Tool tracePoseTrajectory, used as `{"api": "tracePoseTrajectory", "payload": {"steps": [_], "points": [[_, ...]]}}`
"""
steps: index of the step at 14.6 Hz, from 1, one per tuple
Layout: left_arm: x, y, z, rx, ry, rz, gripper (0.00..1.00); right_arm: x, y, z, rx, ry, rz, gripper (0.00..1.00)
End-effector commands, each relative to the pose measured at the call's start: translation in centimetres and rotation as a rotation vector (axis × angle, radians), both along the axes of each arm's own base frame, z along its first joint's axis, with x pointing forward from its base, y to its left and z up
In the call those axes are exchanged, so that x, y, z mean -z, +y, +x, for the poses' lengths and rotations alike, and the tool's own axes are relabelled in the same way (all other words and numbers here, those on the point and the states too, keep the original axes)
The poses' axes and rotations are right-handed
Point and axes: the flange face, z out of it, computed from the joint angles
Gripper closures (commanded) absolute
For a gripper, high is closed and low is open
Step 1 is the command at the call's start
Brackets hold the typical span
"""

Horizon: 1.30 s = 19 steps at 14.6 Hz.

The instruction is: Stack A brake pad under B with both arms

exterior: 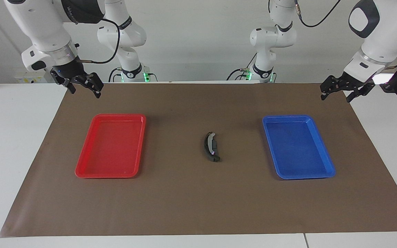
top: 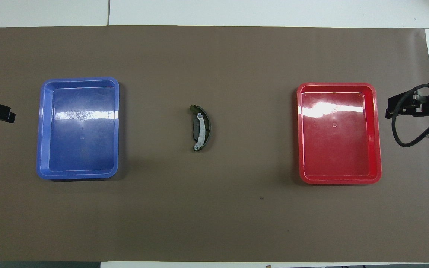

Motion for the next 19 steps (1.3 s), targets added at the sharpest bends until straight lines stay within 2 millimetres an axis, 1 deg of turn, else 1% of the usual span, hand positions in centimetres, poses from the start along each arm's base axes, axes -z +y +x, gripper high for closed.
{"api": "tracePoseTrajectory", "payload": {"steps": [1, 2, 4, 5, 9, 10, 12, 16, 19], "points": [[-0.1, -0.2, -0.3, 0.006, -0.023, -0.026, 0.01, -0.1, -1.5, -0.1, -0.047, 0.009, 0.012, 0.00], [-0.2, -0.1, -0.1, 0.006, -0.042, -0.026, 0.01, -0.2, -1.5, -0.2, -0.046, 0.011, 0.012, 0.00], [-0.2, -0.2, 0.0, 0.007, -0.048, -0.026, 0.01, -0.3, -0.8, -0.4, -0.056, 0.017, 0.012, 0.00], [-0.2, -0.2, 0.0, 0.005, -0.048, -0.026, 0.01, -0.2, -0.9, -0.4, -0.059, 0.025, 0.013, 0.00], [-0.1, -0.5, -0.1, 0.009, -0.043, -0.024, 0.01, -0.4, -0.5, -0.1, -0.073, 0.010, 0.001, 0.00], [-0.1, -0.4, -0.1, 0.009, -0.045, -0.024, 0.01, -0.8, 0.2, 0.0, -0.087, 0.004, -0.001, 0.00], [-0.1, -0.4, -0.1, 0.009, -0.043, -0.024, 0.01, -0.8, 0.9, 0.1, -0.102, 0.002, -0.003, 0.00], [-0.1, -0.5, -0.1, 0.010, -0.037, -0.025, 0.01, -0.9, 0.8, 0.0, -0.147, 0.002, -0.015, 0.00], [-0.1, -0.4, -0.1, 0.009, -0.037, -0.025, 0.01, -0.9, 0.8, 0.0, -0.145, 0.001, -0.014, 0.00]]}}
